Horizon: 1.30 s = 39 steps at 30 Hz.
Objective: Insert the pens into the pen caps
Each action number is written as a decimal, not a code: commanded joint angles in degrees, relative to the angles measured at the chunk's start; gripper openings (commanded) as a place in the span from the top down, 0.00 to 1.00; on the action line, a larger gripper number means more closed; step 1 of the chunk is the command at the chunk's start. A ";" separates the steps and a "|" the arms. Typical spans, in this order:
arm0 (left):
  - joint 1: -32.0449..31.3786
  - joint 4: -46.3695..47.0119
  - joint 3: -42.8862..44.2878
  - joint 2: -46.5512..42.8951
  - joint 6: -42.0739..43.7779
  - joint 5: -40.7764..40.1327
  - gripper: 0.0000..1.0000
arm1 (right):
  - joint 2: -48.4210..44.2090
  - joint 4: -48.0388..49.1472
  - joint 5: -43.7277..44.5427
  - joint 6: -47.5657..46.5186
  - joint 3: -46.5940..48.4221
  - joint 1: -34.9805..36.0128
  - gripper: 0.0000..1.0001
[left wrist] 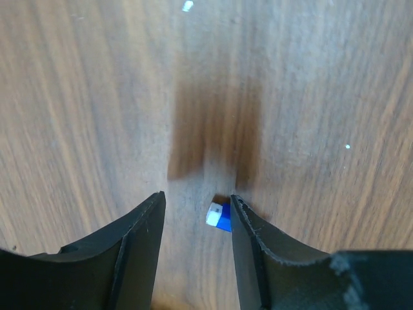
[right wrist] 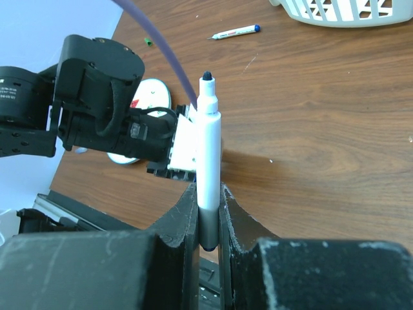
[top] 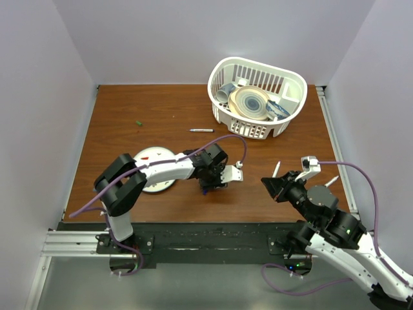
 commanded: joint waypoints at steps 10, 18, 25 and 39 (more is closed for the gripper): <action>0.17 -7.68 9.22 -4.60 -28.23 -11.87 0.44 | -0.93 0.47 2.14 0.73 0.72 0.05 1.00; 0.00 -3.36 2.27 -11.02 -49.51 -18.56 0.47 | -1.37 0.39 2.40 1.17 0.54 -0.04 1.00; -0.27 -4.35 1.14 -7.16 -56.73 -16.64 0.48 | -1.28 0.47 1.96 1.69 0.54 0.05 1.00; -0.44 -0.91 -2.03 -3.64 -58.93 -14.97 0.51 | -1.19 -0.32 1.96 2.22 0.89 -0.04 1.00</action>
